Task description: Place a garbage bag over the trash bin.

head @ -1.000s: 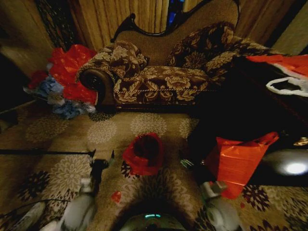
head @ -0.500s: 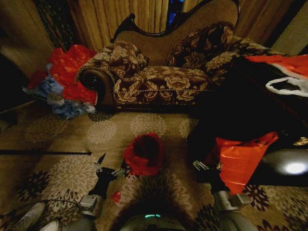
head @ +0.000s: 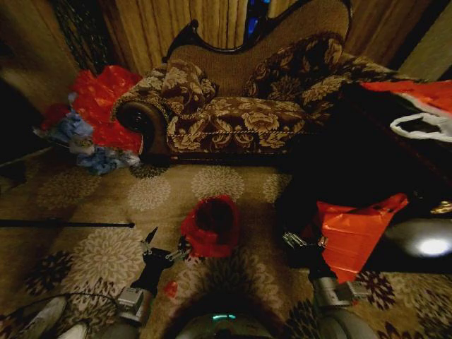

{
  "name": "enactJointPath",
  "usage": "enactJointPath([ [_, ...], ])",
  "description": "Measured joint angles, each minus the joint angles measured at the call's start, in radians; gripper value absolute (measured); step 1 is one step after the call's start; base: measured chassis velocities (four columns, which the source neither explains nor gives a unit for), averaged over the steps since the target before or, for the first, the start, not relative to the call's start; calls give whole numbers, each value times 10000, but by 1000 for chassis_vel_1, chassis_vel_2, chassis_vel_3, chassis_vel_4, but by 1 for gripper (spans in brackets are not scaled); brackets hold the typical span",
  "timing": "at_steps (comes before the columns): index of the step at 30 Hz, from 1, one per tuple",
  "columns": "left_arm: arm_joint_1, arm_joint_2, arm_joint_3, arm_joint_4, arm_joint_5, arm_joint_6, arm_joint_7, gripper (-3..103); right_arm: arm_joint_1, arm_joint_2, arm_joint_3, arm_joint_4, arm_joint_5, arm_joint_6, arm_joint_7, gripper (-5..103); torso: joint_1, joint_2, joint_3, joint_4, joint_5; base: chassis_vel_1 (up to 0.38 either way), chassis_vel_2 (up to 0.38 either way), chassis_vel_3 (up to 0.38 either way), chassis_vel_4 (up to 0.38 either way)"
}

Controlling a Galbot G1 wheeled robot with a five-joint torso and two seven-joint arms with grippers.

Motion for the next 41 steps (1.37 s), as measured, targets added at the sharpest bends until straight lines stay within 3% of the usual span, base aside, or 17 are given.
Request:
enactJointPath([
  [41,-35,2,7,65,-38,2,-19,100,9,-19,-17,-31,23,-9,2,100,1,0,0,0,0,0,0,0,0],
])
